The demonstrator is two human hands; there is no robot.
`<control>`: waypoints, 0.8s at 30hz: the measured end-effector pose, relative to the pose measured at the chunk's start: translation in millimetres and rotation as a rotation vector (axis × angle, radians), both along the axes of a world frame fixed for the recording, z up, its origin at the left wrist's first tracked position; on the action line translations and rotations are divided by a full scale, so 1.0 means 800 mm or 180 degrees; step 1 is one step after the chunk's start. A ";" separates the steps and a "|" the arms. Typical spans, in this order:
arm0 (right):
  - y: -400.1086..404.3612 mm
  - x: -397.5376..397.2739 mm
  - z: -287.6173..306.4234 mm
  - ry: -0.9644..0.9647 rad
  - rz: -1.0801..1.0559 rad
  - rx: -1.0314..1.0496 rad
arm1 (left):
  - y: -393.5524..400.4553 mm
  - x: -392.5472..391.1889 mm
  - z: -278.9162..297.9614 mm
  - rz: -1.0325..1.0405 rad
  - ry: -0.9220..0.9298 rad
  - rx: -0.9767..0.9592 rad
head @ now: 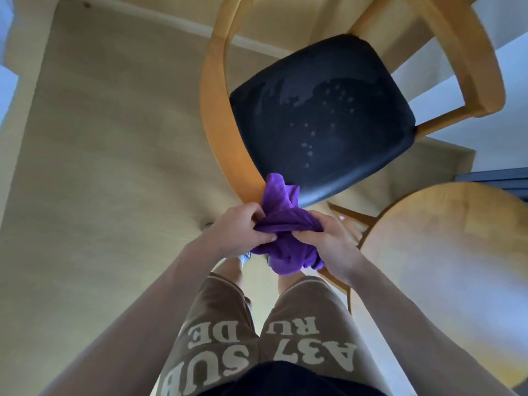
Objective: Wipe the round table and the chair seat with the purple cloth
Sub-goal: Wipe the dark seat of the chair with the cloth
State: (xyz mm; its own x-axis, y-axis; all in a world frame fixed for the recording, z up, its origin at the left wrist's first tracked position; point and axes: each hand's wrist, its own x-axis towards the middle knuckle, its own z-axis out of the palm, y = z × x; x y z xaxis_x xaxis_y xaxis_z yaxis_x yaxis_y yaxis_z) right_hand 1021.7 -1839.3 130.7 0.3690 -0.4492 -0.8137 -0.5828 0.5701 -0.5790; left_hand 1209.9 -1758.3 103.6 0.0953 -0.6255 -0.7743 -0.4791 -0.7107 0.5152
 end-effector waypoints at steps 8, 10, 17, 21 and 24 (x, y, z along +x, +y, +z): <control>0.012 -0.023 0.043 -0.0800 -0.0830 0.0100 | 0.028 0.004 0.049 -0.0278 0.0607 -0.0613; 0.022 -0.028 0.052 -0.0938 -0.0771 -0.0007 | 0.029 0.012 0.057 -0.0533 0.0614 -0.0645; 0.070 -0.009 0.055 -0.0072 -0.0404 -0.0899 | 0.033 0.055 0.068 -0.1228 0.0556 -0.0499; 0.089 -0.004 0.042 0.0137 -0.0789 -0.1121 | 0.034 0.089 0.060 -0.1230 0.0468 -0.0315; 0.090 -0.001 0.019 0.0290 -0.1118 -0.1147 | 0.024 0.108 0.039 -0.1053 0.0251 -0.0336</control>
State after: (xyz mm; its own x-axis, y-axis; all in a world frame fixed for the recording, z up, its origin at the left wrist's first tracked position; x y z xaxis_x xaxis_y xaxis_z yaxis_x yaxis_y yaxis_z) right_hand 1020.9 -1767.2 145.7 0.0803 -0.7913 -0.6061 -0.4490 0.5142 -0.7307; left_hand 1296.4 -1739.0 134.9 -0.1832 -0.6895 -0.7007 -0.6302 -0.4647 0.6220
